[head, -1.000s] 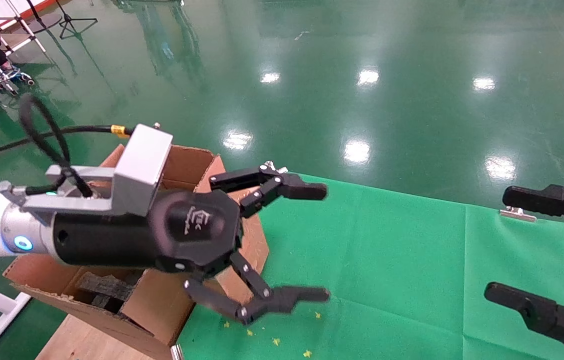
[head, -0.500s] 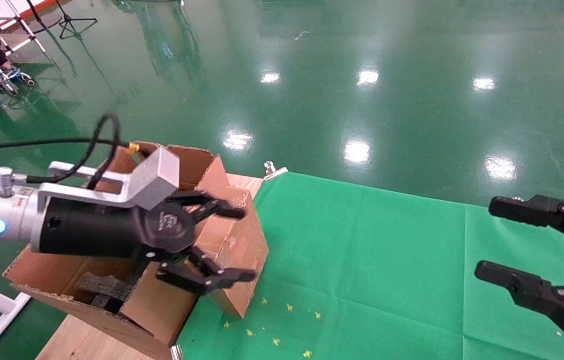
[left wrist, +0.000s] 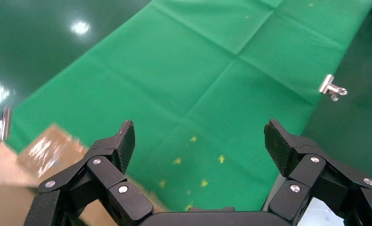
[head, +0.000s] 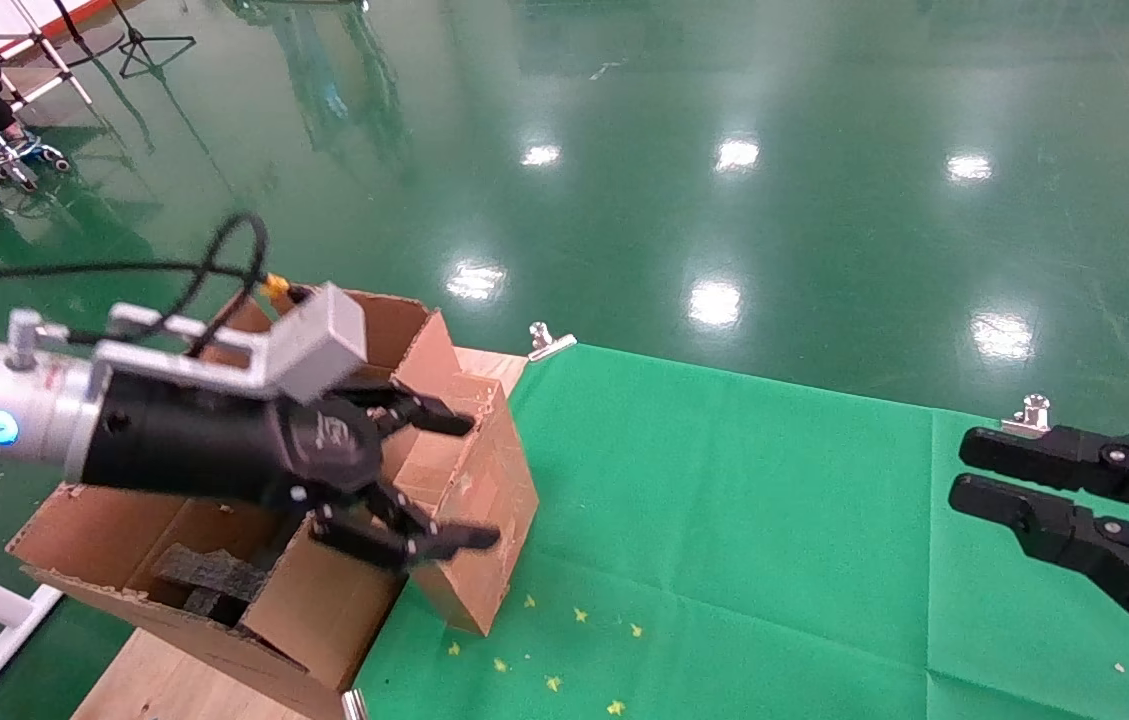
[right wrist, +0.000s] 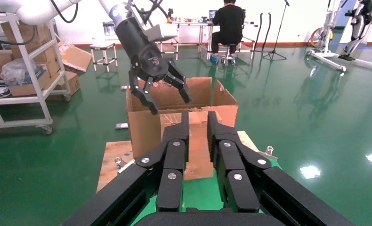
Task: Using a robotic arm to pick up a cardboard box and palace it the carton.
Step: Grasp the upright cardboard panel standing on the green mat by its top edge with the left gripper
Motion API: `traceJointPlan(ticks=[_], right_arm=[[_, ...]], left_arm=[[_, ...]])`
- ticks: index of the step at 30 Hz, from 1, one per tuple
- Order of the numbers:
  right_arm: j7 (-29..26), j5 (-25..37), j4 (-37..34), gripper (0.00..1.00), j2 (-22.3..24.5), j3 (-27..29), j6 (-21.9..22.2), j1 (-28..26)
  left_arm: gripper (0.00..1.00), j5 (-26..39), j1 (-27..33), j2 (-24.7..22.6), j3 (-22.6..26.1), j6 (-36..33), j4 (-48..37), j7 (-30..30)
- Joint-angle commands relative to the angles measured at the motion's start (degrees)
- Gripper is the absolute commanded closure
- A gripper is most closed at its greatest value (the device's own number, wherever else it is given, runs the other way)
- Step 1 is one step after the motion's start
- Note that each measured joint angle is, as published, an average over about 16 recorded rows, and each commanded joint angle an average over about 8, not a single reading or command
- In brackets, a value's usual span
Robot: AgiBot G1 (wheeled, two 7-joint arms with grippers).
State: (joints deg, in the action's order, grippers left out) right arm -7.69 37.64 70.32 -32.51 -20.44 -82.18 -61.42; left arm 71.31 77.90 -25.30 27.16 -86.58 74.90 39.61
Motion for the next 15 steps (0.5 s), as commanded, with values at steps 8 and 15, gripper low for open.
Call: traceJointPlan(ticks=[8,15], right_arm=[[0.0,0.0,0.0,1.0,0.0,0.0,0.0,0.0],[0.0,0.0,0.0,1.0,0.0,0.0,0.0,0.0]], left_arm=[[0.0,9.9,7.7,-2.0,3.8,-2.0,-1.6,14.0],[0.0,16.3,12.4,-4.8,7.9,-3.2,-2.9,23.7]])
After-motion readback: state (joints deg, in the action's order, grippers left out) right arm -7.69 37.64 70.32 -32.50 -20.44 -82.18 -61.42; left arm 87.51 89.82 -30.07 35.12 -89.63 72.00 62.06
